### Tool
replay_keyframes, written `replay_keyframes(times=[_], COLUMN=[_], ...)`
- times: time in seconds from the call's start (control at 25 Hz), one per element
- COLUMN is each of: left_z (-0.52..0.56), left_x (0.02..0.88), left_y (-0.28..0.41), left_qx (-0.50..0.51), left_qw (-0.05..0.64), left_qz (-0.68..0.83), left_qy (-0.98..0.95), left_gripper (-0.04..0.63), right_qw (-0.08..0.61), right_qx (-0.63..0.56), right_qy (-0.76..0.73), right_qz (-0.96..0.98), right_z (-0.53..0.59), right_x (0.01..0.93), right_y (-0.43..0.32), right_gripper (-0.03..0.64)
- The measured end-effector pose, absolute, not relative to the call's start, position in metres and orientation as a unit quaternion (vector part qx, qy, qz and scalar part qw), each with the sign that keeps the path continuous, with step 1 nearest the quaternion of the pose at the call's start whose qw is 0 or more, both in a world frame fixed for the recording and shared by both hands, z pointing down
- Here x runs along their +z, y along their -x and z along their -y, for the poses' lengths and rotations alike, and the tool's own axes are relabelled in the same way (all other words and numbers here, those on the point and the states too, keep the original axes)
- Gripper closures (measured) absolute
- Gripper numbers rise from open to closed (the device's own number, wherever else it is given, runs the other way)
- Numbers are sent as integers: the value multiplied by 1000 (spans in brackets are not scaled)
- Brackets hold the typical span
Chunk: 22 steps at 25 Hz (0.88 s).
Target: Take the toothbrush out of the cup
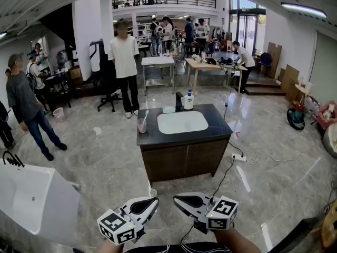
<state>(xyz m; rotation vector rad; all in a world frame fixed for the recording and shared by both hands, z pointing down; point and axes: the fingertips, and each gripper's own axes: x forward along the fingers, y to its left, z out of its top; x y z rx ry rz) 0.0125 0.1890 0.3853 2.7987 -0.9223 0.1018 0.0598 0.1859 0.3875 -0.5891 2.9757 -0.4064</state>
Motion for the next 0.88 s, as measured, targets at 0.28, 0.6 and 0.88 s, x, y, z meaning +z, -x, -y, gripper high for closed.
replay_keyframes(times=[0.28,0.6,0.88], left_z=[-173,-148,-119], left_x=[389,395,400], left_y=[-23,-43,-70], left_qx=[29,33,34], left_qw=[109,127,113], left_qz=[312,322,344], left_qy=[-943,-938,-932], left_gripper=[591,591,591], right_qw=[41,55,50], right_qx=[-136,-145,-132], right_qy=[192,179,167], right_qz=[-971,-972,-976], right_z=[-169,-145,-114], right_x=[390,393,400], right_y=[-72,-95,-122], right_gripper=[612,611,611])
